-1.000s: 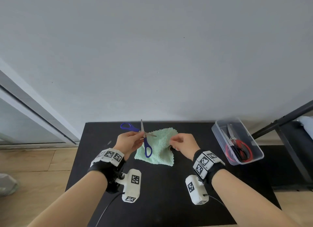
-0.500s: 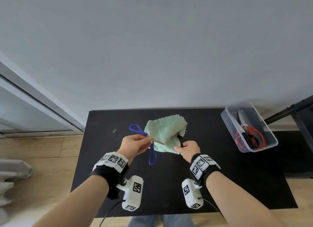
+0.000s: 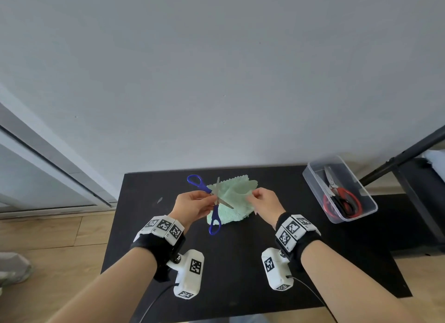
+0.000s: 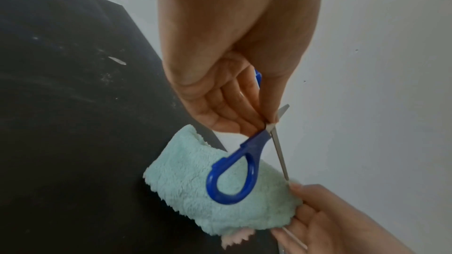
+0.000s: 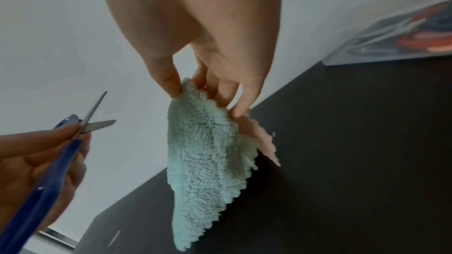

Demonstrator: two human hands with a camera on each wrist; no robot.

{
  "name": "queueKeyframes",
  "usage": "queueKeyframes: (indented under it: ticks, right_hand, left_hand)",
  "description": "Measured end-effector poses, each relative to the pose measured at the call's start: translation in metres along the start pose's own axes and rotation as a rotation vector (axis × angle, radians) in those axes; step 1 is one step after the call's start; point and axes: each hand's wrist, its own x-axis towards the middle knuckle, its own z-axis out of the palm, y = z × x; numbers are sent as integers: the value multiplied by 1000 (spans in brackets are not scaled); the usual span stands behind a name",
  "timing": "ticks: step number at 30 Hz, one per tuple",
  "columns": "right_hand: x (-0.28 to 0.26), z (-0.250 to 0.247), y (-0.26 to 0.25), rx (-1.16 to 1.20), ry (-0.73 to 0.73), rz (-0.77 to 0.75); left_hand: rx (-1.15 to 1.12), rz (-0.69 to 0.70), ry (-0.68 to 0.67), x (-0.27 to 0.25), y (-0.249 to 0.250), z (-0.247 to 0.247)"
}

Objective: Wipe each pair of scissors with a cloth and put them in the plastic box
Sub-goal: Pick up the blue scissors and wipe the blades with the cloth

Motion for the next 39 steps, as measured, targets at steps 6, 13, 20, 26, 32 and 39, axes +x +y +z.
queueKeyframes:
  ticks: [6,13,20,26,32,39]
  right_hand:
    - [-8,-10,-36,-79,-25,-197]
    - [-22,-10,-69,53,-166,-299]
    - [-26,-11,-80,98,-263,-222]
    - [-25,-10,-80,59,-277,-285]
    - [-20,-8,-79,43,-252,-286]
    - [-12,-8,-81,-94,-246,-338]
  left_hand:
    - [16,80,-26,-6,21,7]
    - [27,137,-37,-13,37,9]
    - [93,171,-18,-15,39,7]
    - [87,184,-47,-18,42,9]
    - [63,205,-46,-18,43,15]
    - [49,208,-41,-11,45,16]
